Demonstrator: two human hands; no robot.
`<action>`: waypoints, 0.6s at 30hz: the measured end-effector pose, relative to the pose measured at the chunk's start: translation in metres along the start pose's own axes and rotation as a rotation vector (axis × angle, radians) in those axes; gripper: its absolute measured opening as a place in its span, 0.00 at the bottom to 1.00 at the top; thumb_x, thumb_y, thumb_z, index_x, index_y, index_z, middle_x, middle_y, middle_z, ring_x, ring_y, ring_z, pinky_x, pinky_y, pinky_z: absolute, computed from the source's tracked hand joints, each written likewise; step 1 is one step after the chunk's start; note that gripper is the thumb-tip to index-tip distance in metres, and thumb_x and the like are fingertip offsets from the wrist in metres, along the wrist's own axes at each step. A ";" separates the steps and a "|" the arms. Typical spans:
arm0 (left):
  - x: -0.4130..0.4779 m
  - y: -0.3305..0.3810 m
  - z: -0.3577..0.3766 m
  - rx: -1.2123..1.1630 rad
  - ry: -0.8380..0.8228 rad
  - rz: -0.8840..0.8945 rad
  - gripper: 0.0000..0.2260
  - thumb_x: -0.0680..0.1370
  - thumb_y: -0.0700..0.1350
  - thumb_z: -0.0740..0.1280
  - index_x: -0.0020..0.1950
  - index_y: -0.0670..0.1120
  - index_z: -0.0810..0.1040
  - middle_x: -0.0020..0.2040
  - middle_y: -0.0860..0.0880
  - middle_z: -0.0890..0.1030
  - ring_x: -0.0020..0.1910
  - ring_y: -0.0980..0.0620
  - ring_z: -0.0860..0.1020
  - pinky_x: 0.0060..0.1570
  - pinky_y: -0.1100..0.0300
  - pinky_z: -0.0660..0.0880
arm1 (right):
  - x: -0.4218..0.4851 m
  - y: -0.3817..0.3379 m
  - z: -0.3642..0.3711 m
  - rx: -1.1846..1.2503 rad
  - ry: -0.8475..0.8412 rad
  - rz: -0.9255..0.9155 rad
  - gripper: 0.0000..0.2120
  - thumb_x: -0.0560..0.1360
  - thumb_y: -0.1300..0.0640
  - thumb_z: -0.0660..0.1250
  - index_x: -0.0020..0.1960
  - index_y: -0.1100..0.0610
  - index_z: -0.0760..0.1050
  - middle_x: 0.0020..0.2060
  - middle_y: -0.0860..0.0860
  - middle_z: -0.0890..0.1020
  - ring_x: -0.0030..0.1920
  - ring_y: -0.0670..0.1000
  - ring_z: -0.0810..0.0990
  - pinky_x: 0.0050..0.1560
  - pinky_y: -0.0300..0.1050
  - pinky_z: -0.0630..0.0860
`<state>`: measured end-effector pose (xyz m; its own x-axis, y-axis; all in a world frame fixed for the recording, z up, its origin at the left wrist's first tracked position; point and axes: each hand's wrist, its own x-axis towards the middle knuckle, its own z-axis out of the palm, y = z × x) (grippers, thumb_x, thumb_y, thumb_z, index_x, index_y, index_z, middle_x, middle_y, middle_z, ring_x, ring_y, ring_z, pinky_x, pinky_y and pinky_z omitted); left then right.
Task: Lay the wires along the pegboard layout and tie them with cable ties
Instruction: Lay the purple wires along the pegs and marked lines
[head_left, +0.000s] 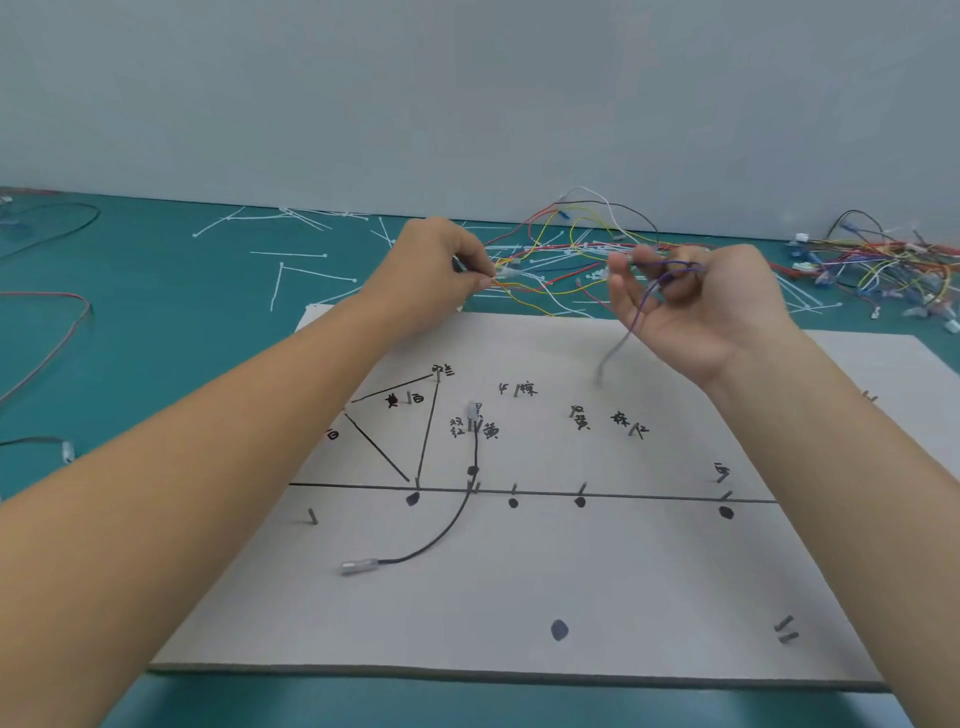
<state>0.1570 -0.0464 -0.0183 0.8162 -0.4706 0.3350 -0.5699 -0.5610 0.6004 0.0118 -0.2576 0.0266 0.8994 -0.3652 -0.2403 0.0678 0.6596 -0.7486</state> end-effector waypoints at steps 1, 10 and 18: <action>0.000 -0.004 -0.001 0.023 -0.002 -0.016 0.04 0.76 0.39 0.75 0.47 0.46 0.88 0.27 0.64 0.79 0.28 0.67 0.75 0.32 0.76 0.66 | 0.001 -0.003 -0.001 0.017 0.022 -0.024 0.15 0.65 0.70 0.48 0.25 0.58 0.66 0.31 0.55 0.79 0.37 0.56 0.82 0.40 0.45 0.81; 0.005 -0.009 0.002 0.293 -0.078 -0.191 0.16 0.77 0.48 0.74 0.65 0.53 0.83 0.66 0.47 0.80 0.68 0.43 0.74 0.64 0.51 0.73 | -0.034 -0.028 0.013 -0.479 -0.382 -0.049 0.18 0.75 0.68 0.50 0.31 0.55 0.69 0.33 0.53 0.79 0.32 0.55 0.79 0.38 0.45 0.76; -0.039 0.100 -0.028 -0.533 -0.090 -0.118 0.13 0.83 0.48 0.66 0.41 0.47 0.83 0.34 0.54 0.84 0.36 0.54 0.81 0.45 0.56 0.74 | -0.076 -0.034 0.036 -0.611 -0.735 -0.066 0.16 0.69 0.69 0.58 0.36 0.55 0.81 0.37 0.55 0.85 0.31 0.55 0.82 0.37 0.46 0.79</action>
<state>0.0707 -0.0649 0.0488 0.8473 -0.4946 0.1937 -0.3288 -0.2019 0.9226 -0.0432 -0.2287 0.0929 0.9620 0.2516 0.1064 0.0781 0.1201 -0.9897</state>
